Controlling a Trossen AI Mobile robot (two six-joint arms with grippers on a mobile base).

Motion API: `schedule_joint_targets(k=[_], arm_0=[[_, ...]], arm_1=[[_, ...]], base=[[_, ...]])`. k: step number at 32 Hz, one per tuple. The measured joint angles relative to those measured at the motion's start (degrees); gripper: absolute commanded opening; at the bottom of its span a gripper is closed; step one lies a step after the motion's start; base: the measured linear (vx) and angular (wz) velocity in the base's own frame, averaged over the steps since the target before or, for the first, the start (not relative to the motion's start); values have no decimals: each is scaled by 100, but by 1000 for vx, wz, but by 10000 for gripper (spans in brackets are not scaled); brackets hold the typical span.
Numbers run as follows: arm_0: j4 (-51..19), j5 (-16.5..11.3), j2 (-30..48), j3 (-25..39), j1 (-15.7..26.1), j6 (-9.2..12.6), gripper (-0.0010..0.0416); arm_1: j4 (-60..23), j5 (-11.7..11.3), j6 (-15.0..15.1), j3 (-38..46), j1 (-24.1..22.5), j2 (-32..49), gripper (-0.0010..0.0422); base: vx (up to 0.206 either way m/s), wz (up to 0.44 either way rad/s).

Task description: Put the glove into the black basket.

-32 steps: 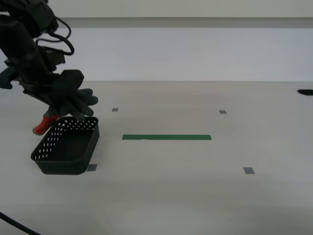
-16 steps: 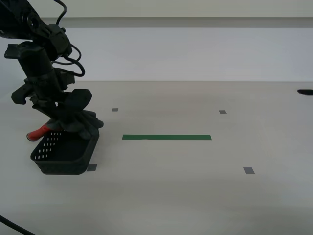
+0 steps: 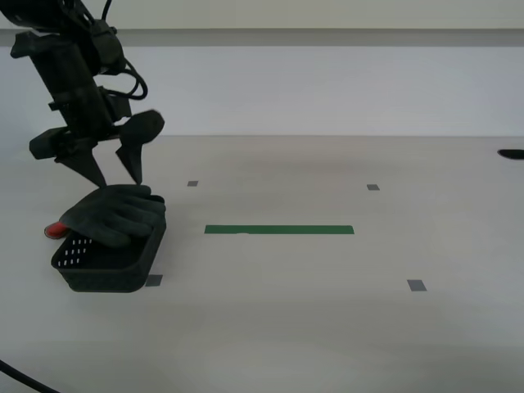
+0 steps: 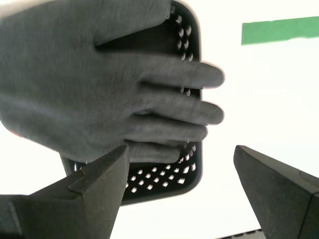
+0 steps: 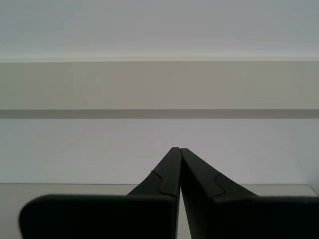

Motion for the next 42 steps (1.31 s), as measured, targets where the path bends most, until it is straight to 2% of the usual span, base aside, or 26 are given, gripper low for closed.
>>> schedule_joint_targets(k=[1,2,3,5,13,42], arm_0=[[0,2,0,0,4,0,1],[0,0,0,0,0,0,1],[0,0,0,0,-2,0,1],[0,0,0,0,0,0,0],[-2,0,0,0,7,0,1],[0,0,0,0,-2,0,1]], arm_1=[[-203,459,-2,223,4,-2,286],[-221,592,-2,304,-11,-26,286],[-310,988,-7,476,-4,-24,286],[-315,1139,-7,629,-13,-39,286],[-264,1147,-7,1119,-22,-37,286],[-173,1147,-7,1137,-24,-39,286]], base=[[0,0],[0,0],[0,0],[0,0],[0,0],[0,0]])
